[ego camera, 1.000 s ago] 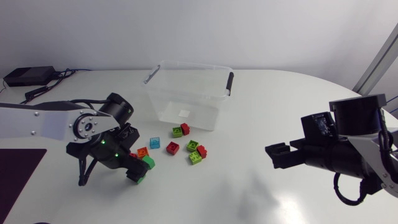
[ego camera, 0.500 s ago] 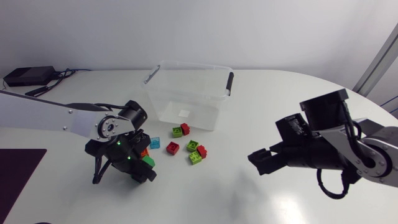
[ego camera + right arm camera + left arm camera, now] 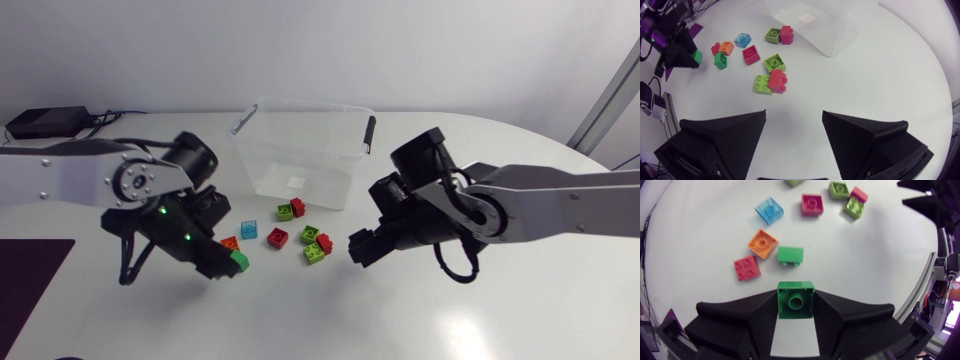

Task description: Place the duplo bricks in the container

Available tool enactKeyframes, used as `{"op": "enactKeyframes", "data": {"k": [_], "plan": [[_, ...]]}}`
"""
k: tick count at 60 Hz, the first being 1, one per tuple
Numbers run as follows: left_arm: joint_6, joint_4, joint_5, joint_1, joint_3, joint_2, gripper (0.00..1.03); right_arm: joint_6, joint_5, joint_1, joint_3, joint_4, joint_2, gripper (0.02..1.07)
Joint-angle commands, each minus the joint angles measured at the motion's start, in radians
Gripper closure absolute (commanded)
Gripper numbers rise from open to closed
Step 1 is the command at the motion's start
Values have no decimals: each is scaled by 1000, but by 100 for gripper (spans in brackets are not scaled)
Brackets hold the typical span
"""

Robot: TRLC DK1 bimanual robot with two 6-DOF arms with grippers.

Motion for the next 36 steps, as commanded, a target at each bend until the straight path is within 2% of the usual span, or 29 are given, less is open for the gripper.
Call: {"op": "enactKeyframes", "data": {"k": [1, 14, 30, 36], "plan": [[18, -15, 10, 36, 88, -68, 76, 16, 5, 23, 54, 12, 77, 29], [16, -10, 27, 95, 223, -125, 76, 35, 8, 80, 135, 23, 189, 29], [-30, 100, 60, 132, 365, -96, 76, 38, 48, 114, 193, 66, 316, 30], [-41, 143, 62, 127, 395, -64, 76, 38, 54, 122, 208, 92, 350, 41]]}}
